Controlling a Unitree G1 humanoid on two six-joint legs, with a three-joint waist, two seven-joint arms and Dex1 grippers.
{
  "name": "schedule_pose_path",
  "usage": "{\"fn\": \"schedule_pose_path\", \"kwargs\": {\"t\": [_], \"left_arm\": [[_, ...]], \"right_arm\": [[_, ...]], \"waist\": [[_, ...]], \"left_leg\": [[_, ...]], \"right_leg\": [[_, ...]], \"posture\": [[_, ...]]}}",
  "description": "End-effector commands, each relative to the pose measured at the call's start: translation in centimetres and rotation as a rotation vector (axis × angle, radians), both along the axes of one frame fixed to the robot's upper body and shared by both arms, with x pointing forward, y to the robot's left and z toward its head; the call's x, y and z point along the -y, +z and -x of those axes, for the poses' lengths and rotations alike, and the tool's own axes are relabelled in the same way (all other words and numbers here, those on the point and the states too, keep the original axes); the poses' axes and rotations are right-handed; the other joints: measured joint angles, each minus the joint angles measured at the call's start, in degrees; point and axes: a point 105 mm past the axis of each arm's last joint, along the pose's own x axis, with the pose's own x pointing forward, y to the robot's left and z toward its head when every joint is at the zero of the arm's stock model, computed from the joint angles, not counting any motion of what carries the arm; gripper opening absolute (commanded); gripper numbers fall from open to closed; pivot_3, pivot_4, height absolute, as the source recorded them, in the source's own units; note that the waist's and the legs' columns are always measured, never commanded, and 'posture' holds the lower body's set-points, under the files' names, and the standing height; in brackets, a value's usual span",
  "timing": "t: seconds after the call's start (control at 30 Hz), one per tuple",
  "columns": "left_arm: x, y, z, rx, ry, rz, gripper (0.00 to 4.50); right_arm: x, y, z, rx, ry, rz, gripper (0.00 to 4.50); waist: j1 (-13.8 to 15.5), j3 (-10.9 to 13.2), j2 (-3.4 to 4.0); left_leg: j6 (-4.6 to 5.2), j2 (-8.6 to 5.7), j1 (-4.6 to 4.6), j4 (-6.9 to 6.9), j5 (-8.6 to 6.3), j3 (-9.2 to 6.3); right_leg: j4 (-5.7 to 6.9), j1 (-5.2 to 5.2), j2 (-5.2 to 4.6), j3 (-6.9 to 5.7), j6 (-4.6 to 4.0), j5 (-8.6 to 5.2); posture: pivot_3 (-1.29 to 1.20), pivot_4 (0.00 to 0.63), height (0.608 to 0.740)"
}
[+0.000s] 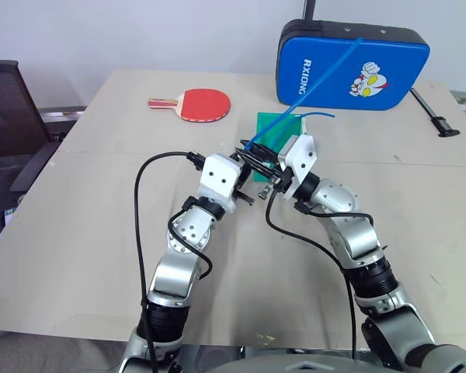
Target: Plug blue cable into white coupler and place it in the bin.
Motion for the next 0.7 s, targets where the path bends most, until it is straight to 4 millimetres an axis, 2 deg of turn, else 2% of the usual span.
{"fn": "schedule_pose_path", "kwargs": {"t": [0.03,0.3,0.43,0.57,0.7], "left_arm": [[0.8,2.0,0.9,0.088,-0.038,0.011,0.38],[1.0,1.5,1.0,0.068,-0.047,0.008,0.38],[1.4,1.0,1.0,0.027,-0.08,0.039,0.38],[2.3,-1.4,1.3,-0.116,-0.157,0.062,0.38],[3.2,-3.9,1.9,-0.242,-0.257,0.052,0.38]], "right_arm": [[0.0,-0.8,-0.2,-0.022,-0.03,0.061,0.0],[1.1,-2.2,-0.9,-0.087,-0.124,0.167,0.0],[0.6,-3.6,-0.2,-0.13,-0.081,0.28,0.0],[0.5,-5.4,0.6,-0.224,-0.058,0.337,0.0],[1.3,-8.6,1.2,-0.328,-0.066,0.388,0.0]], "waist": [[0.0,0.0,0.0],[0.0,0.0,0.0],[0.0,0.0,0.0],[0.0,0.0,0.0],[0.0,0.0,0.0]], "left_leg": [[0.0,0.0,0.0,0.0,0.0,0.0],[0.01,0.0,0.0,0.0,0.0,0.0],[0.01,0.0,0.0,0.0,0.0,0.0],[0.01,0.0,0.0,0.0,-0.01,0.0],[0.02,0.0,-0.01,0.0,-0.01,0.0]], "right_leg": [[0.0,0.0,0.0,0.0,0.0,0.0],[0.0,0.0,0.0,-0.01,0.0,0.0],[0.0,0.0,0.0,0.0,0.0,0.0],[-0.01,0.0,0.0,-0.01,0.0,0.0],[-0.02,0.0,0.0,-0.01,0.0,-0.01]], "posture": [[0.0,0.15,0.729],[0.0,0.15,0.729],[0.0,0.15,0.729],[0.0,0.15,0.729],[0.0,0.15,0.729]]}}
